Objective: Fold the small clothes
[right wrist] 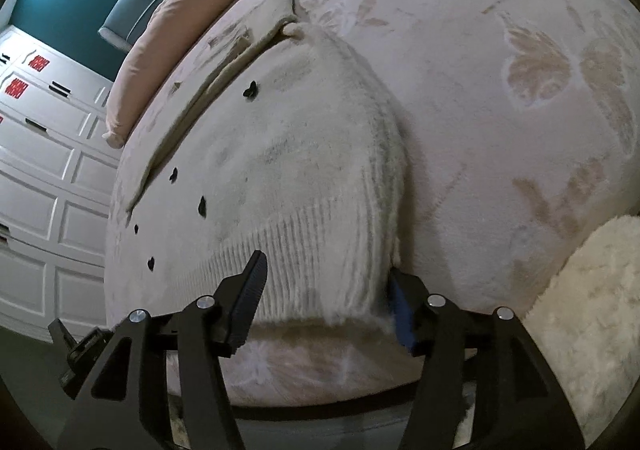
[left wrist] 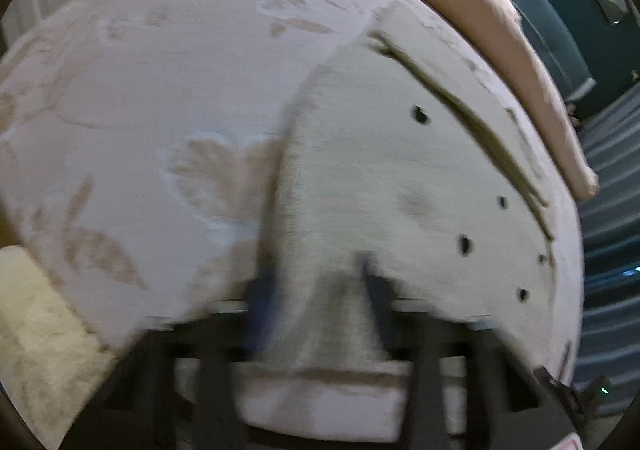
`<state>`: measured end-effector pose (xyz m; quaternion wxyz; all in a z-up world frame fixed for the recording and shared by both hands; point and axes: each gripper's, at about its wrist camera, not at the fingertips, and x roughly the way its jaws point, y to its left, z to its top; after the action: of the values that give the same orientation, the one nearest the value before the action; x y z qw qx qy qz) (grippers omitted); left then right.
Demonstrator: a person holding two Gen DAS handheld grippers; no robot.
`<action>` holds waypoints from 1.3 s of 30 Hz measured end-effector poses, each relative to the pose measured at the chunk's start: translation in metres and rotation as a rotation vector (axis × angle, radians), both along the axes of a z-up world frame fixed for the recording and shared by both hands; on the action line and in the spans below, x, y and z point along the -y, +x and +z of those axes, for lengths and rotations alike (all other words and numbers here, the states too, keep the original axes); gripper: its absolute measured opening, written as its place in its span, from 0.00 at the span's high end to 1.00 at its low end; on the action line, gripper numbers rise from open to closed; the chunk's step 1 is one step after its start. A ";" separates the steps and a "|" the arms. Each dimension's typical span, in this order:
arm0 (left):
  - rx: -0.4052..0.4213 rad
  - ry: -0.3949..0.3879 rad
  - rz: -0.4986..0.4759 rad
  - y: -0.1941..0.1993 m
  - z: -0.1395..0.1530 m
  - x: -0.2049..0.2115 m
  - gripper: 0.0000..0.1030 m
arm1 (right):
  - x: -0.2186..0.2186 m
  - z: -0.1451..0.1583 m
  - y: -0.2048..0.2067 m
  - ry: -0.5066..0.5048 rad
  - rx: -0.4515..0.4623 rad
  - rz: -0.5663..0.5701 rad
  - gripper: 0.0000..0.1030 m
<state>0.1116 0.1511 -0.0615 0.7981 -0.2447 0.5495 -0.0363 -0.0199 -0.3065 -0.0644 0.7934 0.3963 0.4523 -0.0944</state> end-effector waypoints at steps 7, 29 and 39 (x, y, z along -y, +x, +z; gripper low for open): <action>0.065 -0.041 -0.008 -0.012 0.048 -0.010 0.95 | -0.002 0.052 -0.006 -0.150 0.086 0.026 0.94; -0.062 0.055 -0.167 -0.153 0.101 -0.038 0.96 | -0.029 0.094 -0.142 -0.193 -0.141 0.297 0.95; 0.405 0.100 -0.151 0.089 0.171 0.036 0.86 | 0.049 0.158 0.106 -0.330 0.282 0.051 0.89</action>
<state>0.2005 0.1146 0.1099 0.8982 -0.1509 0.3960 -0.1171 0.0864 -0.3559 0.0937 0.9049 0.2591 0.3252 -0.0908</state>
